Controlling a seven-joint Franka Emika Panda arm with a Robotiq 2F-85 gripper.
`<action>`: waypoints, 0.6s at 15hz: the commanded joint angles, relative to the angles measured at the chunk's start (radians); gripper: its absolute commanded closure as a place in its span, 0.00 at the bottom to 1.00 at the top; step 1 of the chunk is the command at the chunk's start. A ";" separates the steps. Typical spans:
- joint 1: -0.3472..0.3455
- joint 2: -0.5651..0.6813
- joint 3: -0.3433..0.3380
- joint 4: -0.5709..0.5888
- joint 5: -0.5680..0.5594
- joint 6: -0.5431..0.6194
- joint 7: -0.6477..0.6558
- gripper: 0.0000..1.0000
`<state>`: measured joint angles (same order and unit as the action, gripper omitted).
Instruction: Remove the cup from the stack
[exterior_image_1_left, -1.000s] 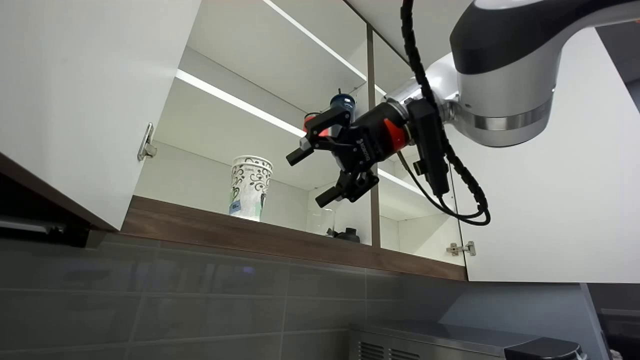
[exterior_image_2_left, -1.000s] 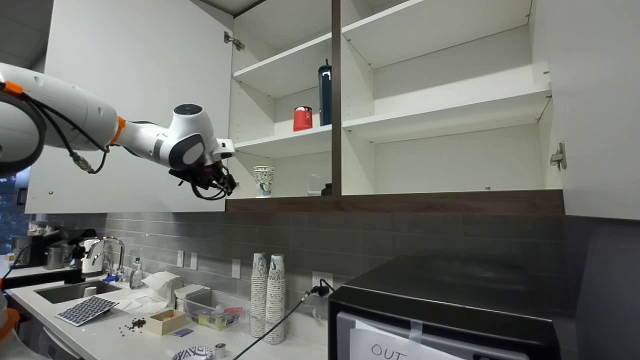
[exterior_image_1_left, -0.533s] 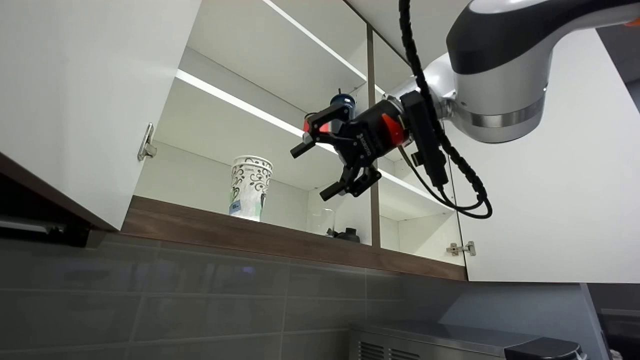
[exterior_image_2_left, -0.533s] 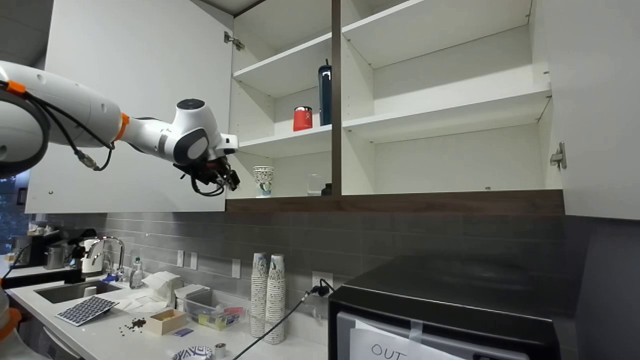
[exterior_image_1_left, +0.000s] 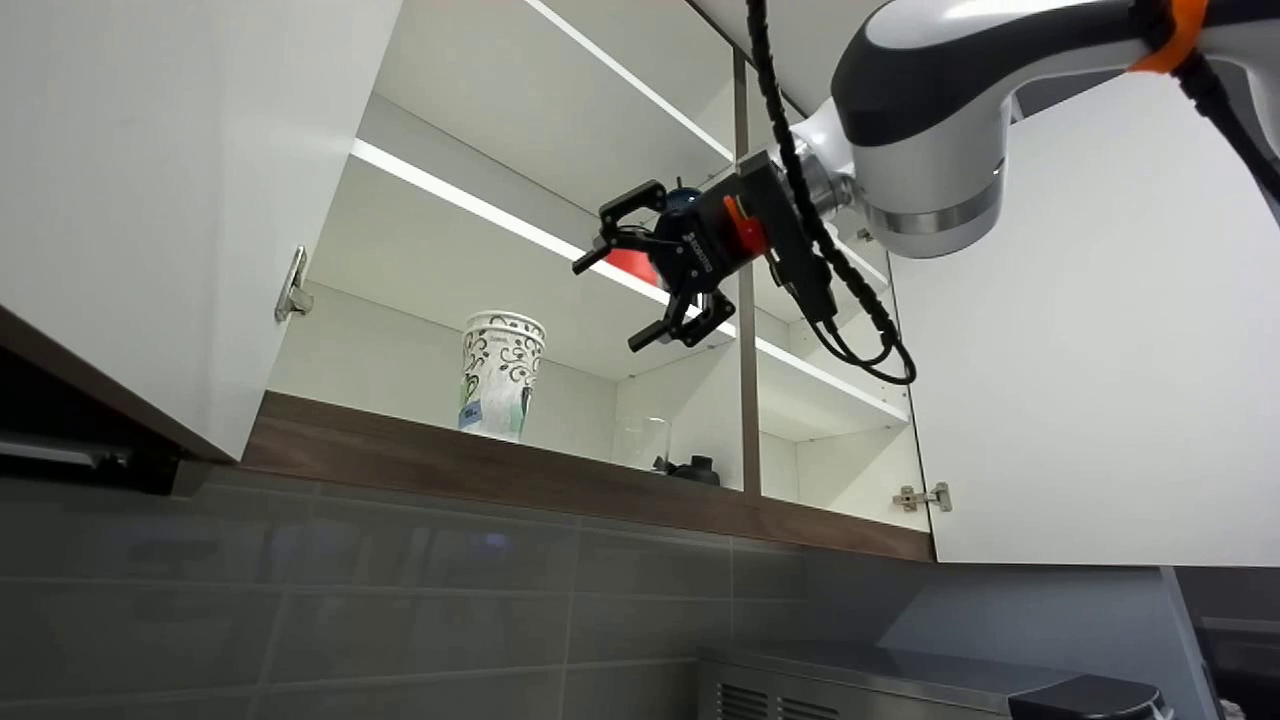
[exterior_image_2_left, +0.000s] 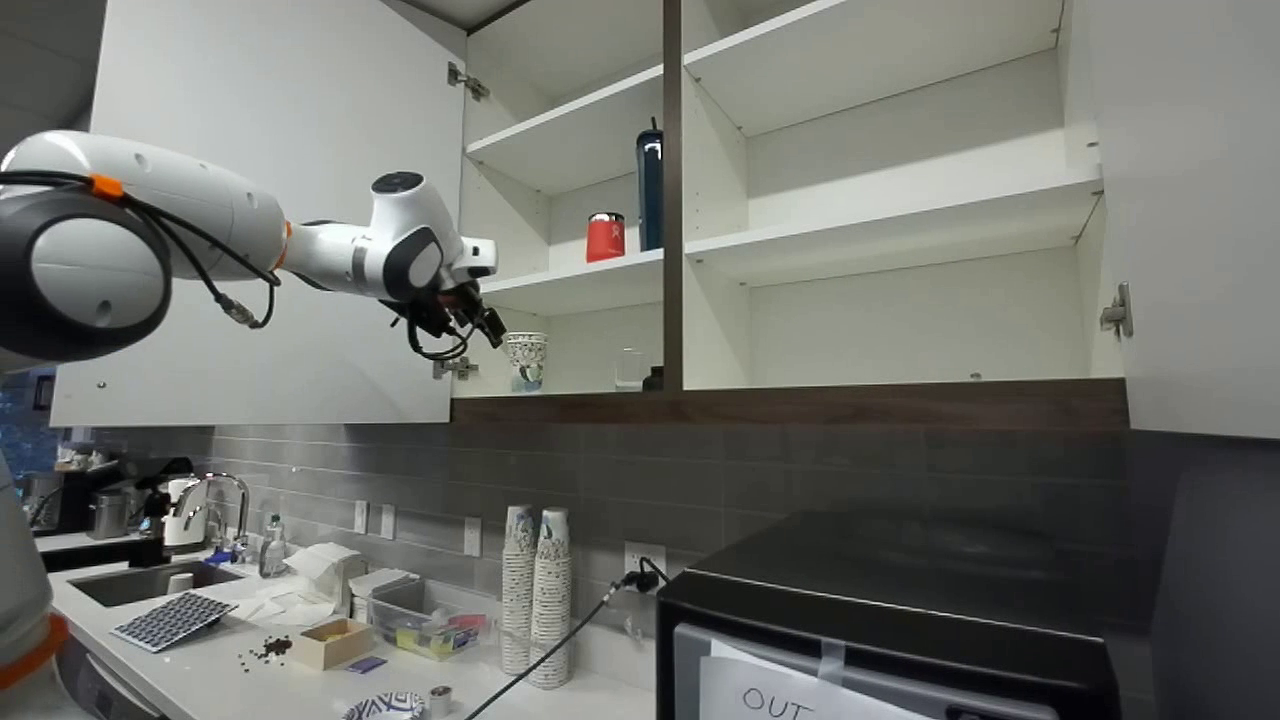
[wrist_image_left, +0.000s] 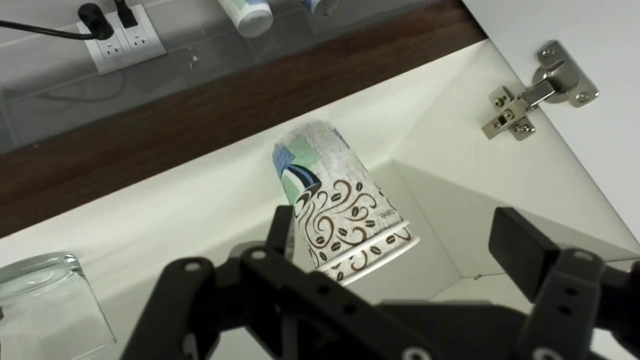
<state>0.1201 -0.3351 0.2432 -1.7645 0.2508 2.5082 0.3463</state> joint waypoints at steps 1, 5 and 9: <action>-0.022 0.084 0.038 0.108 -0.099 -0.032 0.075 0.00; -0.031 0.144 0.070 0.173 -0.238 -0.016 0.131 0.00; -0.028 0.203 0.084 0.264 -0.358 -0.048 0.209 0.00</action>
<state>0.1043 -0.1897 0.3037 -1.5919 -0.0163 2.5081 0.4811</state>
